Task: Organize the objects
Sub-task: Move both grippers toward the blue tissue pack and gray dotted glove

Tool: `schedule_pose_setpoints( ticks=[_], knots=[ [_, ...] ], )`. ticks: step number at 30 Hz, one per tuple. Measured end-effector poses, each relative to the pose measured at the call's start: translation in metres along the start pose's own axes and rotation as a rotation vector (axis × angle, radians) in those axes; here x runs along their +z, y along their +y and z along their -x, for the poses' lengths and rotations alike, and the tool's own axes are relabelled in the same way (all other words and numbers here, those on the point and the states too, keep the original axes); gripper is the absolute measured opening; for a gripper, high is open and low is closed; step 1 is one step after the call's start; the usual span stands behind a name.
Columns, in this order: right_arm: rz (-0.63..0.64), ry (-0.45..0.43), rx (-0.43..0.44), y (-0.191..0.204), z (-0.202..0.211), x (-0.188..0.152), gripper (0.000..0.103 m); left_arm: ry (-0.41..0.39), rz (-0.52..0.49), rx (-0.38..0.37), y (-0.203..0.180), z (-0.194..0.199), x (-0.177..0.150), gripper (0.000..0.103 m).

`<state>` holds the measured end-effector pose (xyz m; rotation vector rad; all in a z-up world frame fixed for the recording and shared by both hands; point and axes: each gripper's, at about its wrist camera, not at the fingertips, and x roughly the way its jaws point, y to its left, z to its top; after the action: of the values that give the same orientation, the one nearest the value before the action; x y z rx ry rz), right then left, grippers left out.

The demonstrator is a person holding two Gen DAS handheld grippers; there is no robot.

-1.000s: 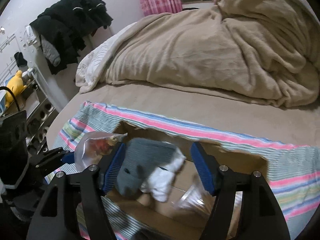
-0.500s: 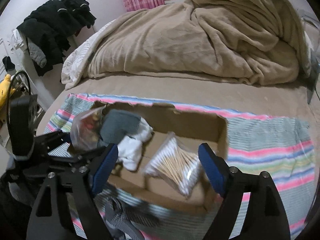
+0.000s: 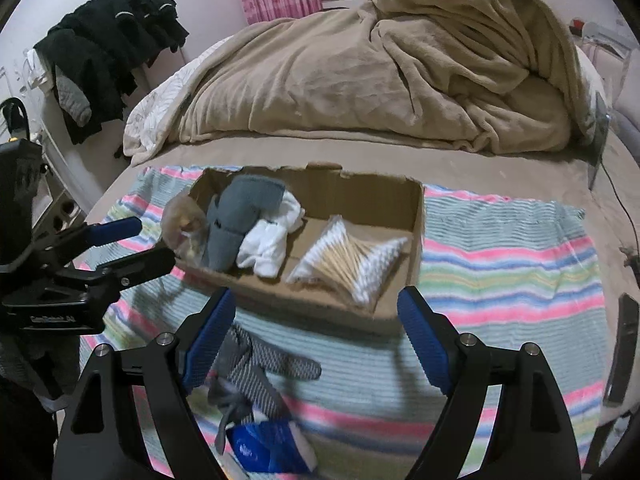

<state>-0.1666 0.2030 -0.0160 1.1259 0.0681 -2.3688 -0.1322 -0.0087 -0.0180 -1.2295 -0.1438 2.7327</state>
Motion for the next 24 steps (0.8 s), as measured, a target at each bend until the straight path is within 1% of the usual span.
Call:
schedule_pose_setpoints(
  ticks=[7,14,24],
  knots=[
    [0.009,0.009,-0.015,0.009,0.013,-0.018,0.086,0.004,0.017,-0.005,-0.004,0.020,-0.024,0.092],
    [0.019,0.027,-0.026,0.016,0.018,-0.039,0.086,0.017,0.029,-0.008,-0.004,0.030,-0.047,0.092],
    [0.029,0.047,-0.028,0.022,0.022,-0.060,0.086,0.065,0.048,0.004,-0.001,0.027,-0.075,0.092]
  ],
)
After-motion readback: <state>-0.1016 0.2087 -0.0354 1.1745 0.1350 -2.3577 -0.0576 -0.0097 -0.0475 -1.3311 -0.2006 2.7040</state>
